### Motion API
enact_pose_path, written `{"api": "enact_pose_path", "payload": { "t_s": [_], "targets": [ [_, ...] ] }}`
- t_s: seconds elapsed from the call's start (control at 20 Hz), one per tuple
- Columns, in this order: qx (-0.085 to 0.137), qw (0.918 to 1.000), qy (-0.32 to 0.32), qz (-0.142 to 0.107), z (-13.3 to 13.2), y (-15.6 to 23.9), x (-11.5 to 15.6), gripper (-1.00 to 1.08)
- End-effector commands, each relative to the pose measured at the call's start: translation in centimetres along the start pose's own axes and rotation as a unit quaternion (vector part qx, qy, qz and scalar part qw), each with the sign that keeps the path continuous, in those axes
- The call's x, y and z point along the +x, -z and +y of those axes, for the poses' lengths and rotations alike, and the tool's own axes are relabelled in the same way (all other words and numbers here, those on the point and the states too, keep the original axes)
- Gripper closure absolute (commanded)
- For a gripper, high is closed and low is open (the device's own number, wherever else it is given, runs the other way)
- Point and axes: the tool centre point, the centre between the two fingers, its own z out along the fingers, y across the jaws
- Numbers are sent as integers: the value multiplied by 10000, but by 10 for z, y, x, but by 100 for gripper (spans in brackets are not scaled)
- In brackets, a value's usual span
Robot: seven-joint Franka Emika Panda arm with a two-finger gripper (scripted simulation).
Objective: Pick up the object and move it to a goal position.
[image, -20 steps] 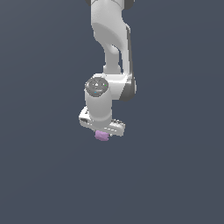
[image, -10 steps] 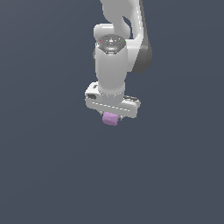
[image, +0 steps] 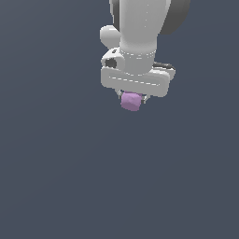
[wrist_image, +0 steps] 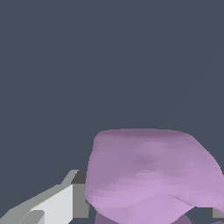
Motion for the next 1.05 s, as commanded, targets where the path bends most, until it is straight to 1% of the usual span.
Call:
{"api": "enact_pose_path", "payload": {
  "t_s": [0.0, 0.25, 0.5, 0.75, 1.0],
  "targets": [
    [-3, 10000, -2, -3, -9, 27, -9, 108],
    [-3, 10000, -2, -3, -24, 73, -21, 108],
    [0, 10000, -1, -4, -35, 105, -29, 108],
    [4, 10000, 0, -5, -42, 122, -33, 108],
    [4, 10000, 0, -5, -44, 127, -33, 108]
  ]
}}
